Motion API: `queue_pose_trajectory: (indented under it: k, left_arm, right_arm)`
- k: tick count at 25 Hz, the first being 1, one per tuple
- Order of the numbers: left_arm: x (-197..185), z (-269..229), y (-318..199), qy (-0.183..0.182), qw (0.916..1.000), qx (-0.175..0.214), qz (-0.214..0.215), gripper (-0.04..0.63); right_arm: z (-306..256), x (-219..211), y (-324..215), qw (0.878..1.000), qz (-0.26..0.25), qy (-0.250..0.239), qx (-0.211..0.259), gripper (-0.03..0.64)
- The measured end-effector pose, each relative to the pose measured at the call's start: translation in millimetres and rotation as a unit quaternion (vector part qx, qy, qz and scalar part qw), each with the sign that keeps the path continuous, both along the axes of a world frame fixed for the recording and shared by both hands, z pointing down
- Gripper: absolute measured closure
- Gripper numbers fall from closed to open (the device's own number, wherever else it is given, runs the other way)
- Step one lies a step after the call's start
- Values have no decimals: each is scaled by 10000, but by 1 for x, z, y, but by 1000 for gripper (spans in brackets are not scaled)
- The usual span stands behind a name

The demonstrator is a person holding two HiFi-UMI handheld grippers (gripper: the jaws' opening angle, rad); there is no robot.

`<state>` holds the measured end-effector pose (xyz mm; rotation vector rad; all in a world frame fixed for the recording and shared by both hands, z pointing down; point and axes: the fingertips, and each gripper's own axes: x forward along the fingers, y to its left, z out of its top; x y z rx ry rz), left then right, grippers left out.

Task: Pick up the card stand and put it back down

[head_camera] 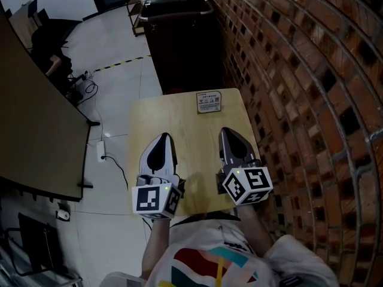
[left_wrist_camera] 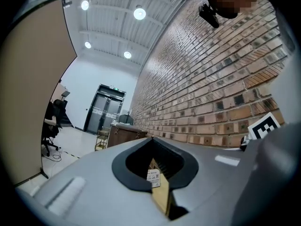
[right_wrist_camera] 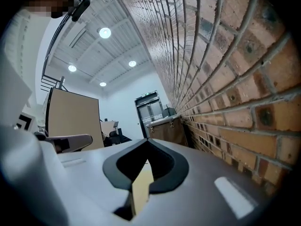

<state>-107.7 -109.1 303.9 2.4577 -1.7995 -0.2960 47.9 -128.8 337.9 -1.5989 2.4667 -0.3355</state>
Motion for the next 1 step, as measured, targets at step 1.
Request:
queue_pose_trajectory:
  k: [1]
  left_arm:
    - [-1,0,0,-15,10000,3,11,591]
  right_arm:
    - [0,-2,0,10000,-15,-7,5,617]
